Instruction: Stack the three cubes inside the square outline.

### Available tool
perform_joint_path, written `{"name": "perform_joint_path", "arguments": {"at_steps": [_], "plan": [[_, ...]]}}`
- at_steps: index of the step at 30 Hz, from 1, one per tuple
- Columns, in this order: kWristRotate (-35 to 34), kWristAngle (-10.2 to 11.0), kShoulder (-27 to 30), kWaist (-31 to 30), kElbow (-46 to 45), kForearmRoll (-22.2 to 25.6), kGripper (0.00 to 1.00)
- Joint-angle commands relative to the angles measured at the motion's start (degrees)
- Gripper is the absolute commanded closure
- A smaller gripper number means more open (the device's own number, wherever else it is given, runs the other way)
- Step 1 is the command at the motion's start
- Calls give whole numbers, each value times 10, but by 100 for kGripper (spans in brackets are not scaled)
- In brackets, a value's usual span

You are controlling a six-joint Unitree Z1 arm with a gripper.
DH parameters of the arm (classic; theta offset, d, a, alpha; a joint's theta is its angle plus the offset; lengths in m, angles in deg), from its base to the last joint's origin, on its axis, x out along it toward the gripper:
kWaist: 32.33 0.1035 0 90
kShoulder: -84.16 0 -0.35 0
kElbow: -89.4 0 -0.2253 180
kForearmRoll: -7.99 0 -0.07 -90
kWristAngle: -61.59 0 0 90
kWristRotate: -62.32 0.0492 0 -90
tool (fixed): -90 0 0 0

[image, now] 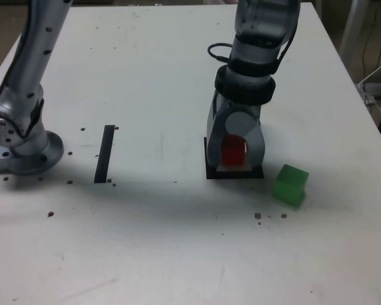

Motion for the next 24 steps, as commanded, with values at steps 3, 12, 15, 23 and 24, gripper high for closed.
{"name": "perform_joint_path", "arguments": {"at_steps": [3, 12, 15, 23, 24], "plan": [[1, 1, 0, -1, -4, -2, 1], [0, 29, 25, 4, -14, 9, 1], [2, 47, 34, 15, -12, 22, 1], [25, 78, 42, 71, 14, 40, 1], [26, 81, 42, 78, 20, 42, 1]]}}
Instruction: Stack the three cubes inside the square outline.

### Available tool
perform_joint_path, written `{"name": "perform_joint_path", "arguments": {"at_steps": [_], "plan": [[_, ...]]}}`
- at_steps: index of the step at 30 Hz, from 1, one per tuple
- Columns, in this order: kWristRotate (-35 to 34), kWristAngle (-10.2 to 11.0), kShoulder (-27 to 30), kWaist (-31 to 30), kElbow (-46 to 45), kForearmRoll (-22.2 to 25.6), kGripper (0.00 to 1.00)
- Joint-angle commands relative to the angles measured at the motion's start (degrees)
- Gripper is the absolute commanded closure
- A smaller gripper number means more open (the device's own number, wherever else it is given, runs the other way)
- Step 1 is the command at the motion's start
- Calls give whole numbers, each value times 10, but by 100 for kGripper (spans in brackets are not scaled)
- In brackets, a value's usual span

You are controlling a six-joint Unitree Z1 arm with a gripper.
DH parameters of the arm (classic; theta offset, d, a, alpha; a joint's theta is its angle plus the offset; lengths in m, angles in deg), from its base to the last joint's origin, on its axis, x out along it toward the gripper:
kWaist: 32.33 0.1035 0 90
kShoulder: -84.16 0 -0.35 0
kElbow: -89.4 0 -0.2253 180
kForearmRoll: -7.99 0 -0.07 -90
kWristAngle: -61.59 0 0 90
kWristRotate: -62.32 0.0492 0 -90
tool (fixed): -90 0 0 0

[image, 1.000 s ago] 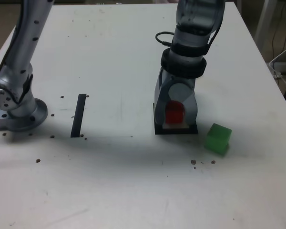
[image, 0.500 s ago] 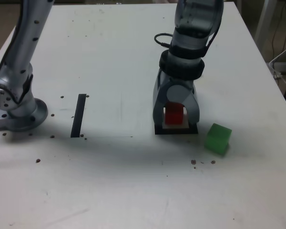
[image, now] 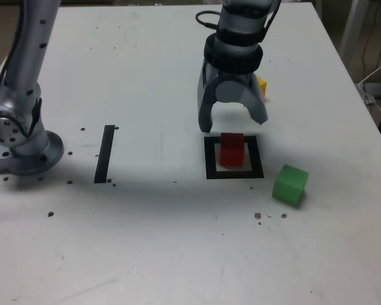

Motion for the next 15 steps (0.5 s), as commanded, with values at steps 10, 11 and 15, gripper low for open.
{"name": "perform_joint_path", "arguments": {"at_steps": [10, 11, 15], "plan": [[14, 15, -26, 92, 89, 31, 0], [14, 15, -32, 98, 100, 35, 0], [14, 11, -65, 122, 163, 68, 1]]}}
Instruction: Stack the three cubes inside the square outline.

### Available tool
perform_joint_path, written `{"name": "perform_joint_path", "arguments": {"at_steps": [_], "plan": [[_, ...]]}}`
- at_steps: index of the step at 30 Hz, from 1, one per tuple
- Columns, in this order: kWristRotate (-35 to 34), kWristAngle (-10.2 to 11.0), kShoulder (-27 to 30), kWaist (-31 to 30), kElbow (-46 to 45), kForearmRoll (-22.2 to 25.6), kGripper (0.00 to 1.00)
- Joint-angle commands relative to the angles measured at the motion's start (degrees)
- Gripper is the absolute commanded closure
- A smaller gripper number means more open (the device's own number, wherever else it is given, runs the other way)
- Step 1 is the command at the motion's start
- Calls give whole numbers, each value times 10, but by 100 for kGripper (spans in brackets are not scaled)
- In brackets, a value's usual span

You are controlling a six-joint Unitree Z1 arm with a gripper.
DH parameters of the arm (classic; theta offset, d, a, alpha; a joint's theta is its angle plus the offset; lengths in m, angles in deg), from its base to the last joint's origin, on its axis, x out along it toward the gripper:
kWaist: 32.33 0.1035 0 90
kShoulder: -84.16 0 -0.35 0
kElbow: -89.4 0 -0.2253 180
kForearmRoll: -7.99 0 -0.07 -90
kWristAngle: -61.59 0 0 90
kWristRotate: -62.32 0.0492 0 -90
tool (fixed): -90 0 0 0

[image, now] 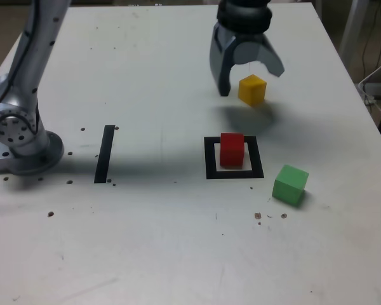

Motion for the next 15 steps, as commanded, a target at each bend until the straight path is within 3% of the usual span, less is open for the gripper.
{"name": "perform_joint_path", "arguments": {"at_steps": [1, 15], "plan": [[1, -3, -21, 11, 32, 20, 1], [3, -37, -116, 41, 146, 84, 3]]}}
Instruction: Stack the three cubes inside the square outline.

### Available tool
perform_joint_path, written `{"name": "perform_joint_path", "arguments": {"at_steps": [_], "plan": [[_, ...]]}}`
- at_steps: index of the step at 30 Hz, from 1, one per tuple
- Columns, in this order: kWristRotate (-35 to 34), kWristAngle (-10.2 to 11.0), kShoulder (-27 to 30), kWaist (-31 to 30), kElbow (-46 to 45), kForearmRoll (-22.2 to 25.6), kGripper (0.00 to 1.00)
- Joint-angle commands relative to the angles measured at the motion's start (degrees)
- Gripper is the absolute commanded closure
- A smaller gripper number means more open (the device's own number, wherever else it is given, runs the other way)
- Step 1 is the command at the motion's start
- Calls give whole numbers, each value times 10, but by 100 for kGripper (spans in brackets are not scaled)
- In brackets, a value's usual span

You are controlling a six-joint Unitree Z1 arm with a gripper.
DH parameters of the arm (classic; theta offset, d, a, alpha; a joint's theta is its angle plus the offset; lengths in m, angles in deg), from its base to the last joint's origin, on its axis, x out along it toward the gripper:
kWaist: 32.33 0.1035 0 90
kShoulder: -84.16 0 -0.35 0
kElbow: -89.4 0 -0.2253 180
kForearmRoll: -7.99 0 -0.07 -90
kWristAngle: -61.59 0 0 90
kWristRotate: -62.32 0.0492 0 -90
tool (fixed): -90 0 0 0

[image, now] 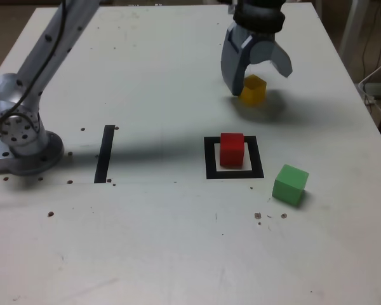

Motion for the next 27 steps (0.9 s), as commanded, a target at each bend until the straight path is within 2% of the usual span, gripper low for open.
{"name": "perform_joint_path", "arguments": {"at_steps": [1, 6, 11, 18, 27], "plan": [[3, -5, -11, 2, 5, 2, 4], [11, -17, -26, 2, 12, 6, 7], [18, -33, -42, 5, 26, 16, 16], [21, -40, -55, 10, 39, 29, 43], [28, -39, -49, 10, 58, 44, 66]]}}
